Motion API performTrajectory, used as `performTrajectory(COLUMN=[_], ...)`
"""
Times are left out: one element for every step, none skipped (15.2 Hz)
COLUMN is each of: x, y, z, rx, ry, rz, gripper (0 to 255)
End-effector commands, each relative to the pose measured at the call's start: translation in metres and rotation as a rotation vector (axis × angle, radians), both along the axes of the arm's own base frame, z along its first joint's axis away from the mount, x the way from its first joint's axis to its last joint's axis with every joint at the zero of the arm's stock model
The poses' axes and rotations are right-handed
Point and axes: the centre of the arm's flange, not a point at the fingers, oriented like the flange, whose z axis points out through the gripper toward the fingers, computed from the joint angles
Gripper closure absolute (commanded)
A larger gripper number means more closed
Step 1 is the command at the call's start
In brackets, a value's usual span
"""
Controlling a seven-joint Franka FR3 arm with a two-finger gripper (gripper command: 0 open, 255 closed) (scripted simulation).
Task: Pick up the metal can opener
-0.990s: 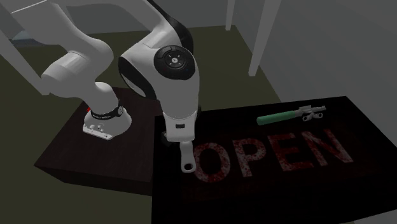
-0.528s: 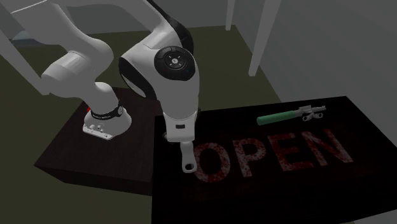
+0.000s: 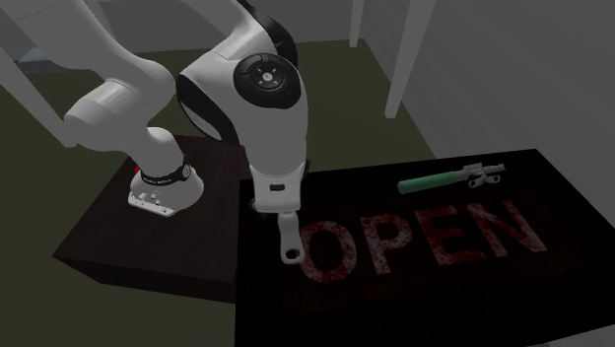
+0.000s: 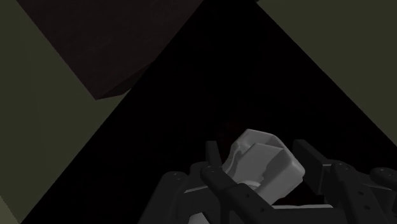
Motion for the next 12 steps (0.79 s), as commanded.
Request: performTrajectory(x=[0.001,0.001,0.001,0.001,0.001,0.001,0.001,0.001,0.001,0.001,0.001,0.001], y=[0.000,0.000,0.000,0.000,0.000,0.000,0.000,0.000,0.000,0.000,0.000,0.000], z=[0.011,0.016,0.021,0.027,0.032,0.037,0.043,0.048,0.053,0.058,0.059,0.059], rx=[0.000,0.000,0.000,0.000,0.000,0.000,0.000,0.000,0.000,0.000,0.000,0.000], ry=[0.000,0.000,0.000,0.000,0.000,0.000,0.000,0.000,0.000,0.000,0.000,0.000], rz=[0.000,0.000,0.000,0.000,0.000,0.000,0.000,0.000,0.000,0.000,0.000,0.000], gripper=[255,255,255,255,255,255,255,255,255,255,255,255])
